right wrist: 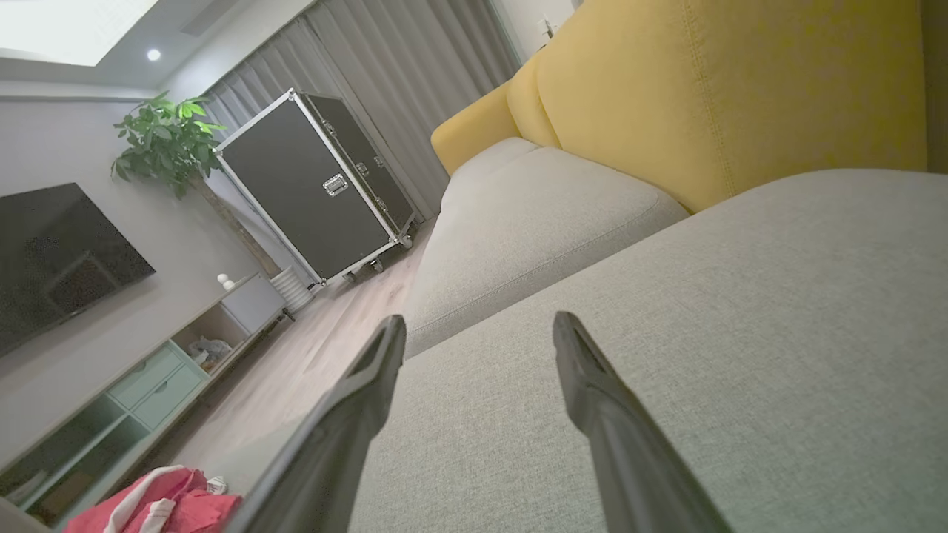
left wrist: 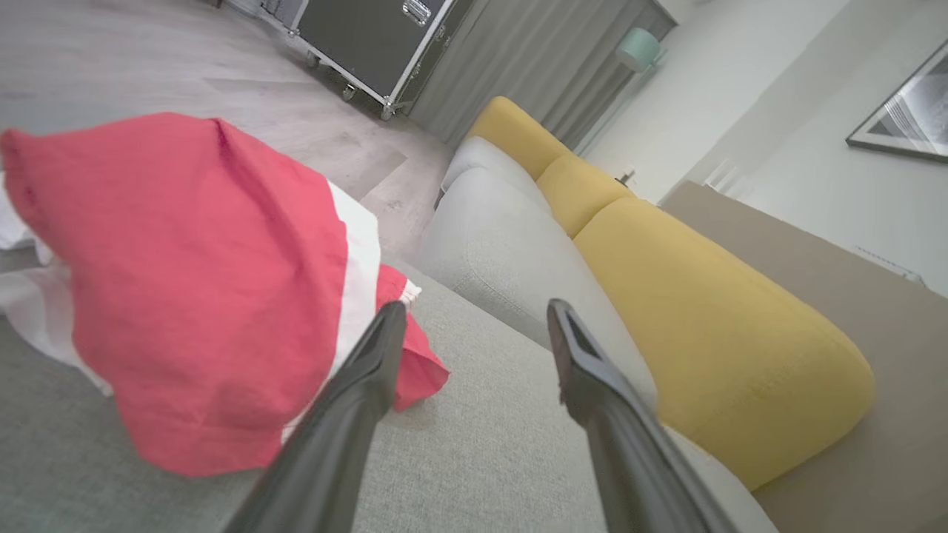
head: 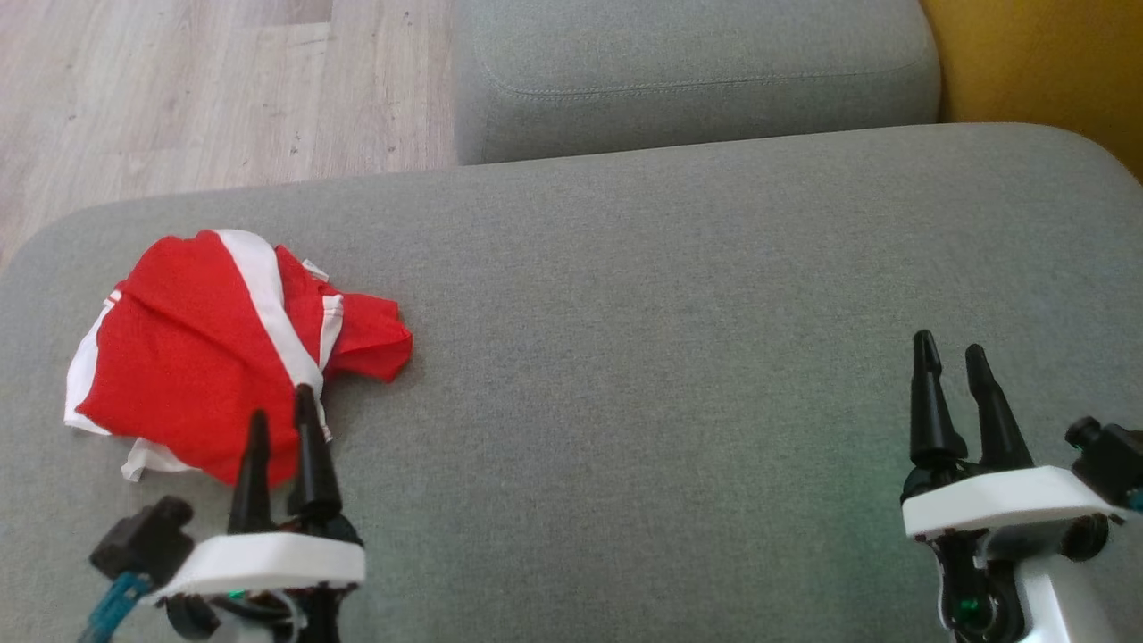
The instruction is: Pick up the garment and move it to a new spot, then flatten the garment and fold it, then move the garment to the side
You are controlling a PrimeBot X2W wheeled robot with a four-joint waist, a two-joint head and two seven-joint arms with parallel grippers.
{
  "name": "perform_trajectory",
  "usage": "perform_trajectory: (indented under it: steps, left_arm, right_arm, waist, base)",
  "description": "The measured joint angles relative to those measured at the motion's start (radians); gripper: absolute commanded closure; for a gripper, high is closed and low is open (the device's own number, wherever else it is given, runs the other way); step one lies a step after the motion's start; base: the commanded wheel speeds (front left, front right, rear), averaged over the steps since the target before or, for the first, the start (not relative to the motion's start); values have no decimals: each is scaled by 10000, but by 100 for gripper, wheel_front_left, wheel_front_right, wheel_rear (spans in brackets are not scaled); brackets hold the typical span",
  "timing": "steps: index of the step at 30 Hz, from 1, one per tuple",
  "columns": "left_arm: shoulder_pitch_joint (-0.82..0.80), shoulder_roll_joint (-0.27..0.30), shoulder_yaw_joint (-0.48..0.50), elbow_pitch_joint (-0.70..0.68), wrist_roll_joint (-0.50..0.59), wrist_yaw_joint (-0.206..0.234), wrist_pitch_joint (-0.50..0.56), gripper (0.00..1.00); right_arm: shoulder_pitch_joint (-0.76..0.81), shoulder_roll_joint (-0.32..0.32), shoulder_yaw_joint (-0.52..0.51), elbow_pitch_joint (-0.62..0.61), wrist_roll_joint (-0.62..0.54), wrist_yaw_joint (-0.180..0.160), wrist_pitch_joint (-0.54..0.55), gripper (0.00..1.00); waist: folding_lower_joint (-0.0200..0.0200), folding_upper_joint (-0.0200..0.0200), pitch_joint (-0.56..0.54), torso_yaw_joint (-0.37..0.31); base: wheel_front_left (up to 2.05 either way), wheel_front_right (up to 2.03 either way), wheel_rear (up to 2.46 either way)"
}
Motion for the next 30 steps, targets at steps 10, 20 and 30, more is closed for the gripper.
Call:
perform_trajectory:
  steps: [10, 20, 30]
  left_arm:
    - [-120, 144, -704, 4, 1758, 232, -265, 0]
    - [-215, 523, -1505, 17, 3216, 679, -604, 0]
    - [-438, 959, -2362, 399, 4615, 1350, -876, 0]
  right_arm:
    - [-33, 0, 128, -75, -1536, 0, -291, 0]
    - [-53, -2, 324, -209, -3066, 0, -587, 0]
    - [-60, -6, 500, -259, -4652, 0, -871, 0]
  waist:
    - [0, 0, 0, 12]
    - [0, 0, 7, -19]
    - [0, 0, -10, -71]
  base:
    - [0, 0, 0]
    - [0, 0, 0]
    - [0, 0, 0]
